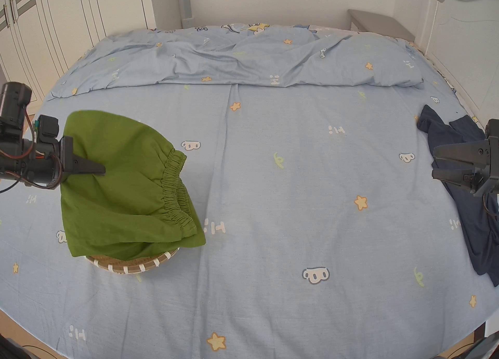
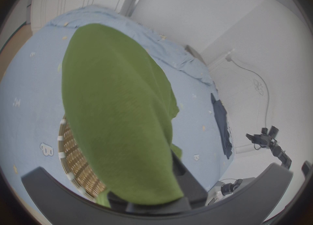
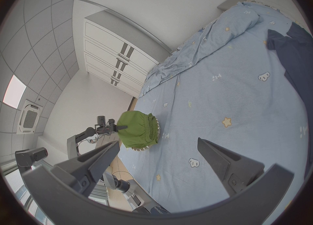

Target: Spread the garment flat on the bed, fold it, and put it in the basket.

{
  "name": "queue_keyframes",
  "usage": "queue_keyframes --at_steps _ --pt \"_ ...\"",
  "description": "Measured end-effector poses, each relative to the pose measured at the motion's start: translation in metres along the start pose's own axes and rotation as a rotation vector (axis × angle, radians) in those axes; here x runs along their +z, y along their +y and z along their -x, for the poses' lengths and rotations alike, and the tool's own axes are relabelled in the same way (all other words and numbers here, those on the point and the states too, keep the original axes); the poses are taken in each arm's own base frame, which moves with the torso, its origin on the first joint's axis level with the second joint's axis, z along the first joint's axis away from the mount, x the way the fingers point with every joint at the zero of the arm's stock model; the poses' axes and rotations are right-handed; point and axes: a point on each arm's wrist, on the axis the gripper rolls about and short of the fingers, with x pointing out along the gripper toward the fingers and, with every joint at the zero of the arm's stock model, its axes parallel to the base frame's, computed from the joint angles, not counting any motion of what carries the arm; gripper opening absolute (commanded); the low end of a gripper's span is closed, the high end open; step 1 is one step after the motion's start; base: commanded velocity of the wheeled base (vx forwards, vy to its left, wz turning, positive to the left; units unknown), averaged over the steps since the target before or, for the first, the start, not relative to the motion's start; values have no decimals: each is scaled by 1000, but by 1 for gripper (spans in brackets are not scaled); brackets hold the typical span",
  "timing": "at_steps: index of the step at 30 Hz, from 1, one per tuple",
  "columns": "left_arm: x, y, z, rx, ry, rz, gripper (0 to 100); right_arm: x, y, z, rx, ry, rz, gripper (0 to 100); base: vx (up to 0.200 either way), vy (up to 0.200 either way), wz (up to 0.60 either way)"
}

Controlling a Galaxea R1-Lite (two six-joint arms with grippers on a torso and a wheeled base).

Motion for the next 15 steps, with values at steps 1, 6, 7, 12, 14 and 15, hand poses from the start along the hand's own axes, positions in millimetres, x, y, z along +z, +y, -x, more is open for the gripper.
queue_keyframes --at_steps 1,6,7,12,14,15 --pt "0 9 -7 15 12 21 0 0 0 0 1 0 1 100 0 0 0" --pt "0 54 -26 90 27 106 0 -1 3 1 8 2 5 100 0 0 0" --pt "-1 59 -29 107 32 118 0 -2 3 1 9 3 6 100 0 0 0" --pt "-5 77 -40 236 59 152 0 -3 4 1 14 5 8 100 0 0 0" --pt "-6 78 -45 250 71 156 0 -3 5 0 17 8 9 100 0 0 0" --pt "-7 78 -48 251 80 156 0 -4 5 0 19 9 10 100 0 0 0"
